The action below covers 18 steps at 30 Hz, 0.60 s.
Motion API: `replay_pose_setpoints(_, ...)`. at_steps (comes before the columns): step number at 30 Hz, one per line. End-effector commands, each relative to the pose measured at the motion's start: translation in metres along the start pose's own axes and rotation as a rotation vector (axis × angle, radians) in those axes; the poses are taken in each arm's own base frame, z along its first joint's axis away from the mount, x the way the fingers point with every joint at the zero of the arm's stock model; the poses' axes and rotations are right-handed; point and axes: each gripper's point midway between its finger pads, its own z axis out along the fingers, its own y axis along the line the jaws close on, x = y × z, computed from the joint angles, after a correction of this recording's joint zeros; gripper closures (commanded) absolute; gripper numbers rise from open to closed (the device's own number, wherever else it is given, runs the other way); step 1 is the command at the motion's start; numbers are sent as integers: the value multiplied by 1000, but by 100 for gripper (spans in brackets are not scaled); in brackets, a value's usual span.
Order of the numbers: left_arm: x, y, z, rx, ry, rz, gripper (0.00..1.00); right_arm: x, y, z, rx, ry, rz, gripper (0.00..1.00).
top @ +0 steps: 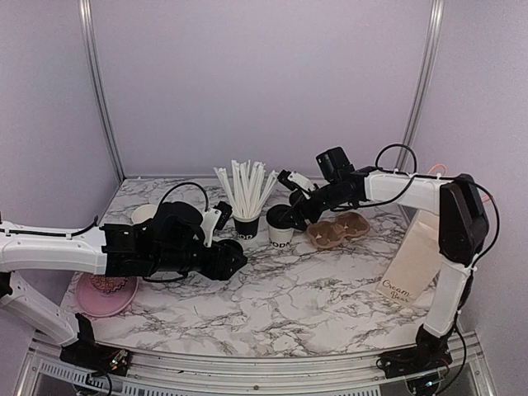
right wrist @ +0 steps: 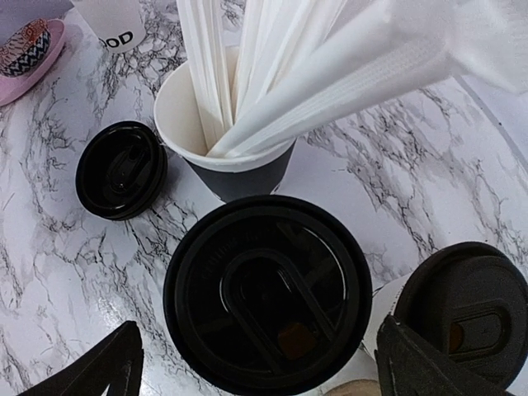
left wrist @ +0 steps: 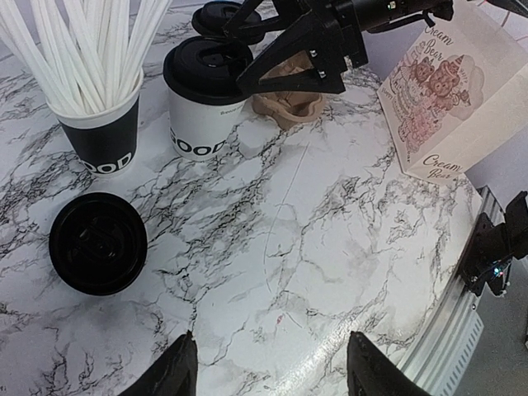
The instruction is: Pack the takeout coffee
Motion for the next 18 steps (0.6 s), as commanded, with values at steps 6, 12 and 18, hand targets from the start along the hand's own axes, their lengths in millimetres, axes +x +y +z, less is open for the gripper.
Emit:
replay_pose_setpoints(6,-3,-2,-2,0,1,19,37,-30,9,-45,22,-72,-27,4)
replay_pose_setpoints(12,-16,3,-5,-59,-9,103,36,-36,30,-105,69,-74,-108,8)
replay_pose_setpoints(18,-26,2,7,-94,-3,175,36,-59,31,-197,290,-162,-205,12)
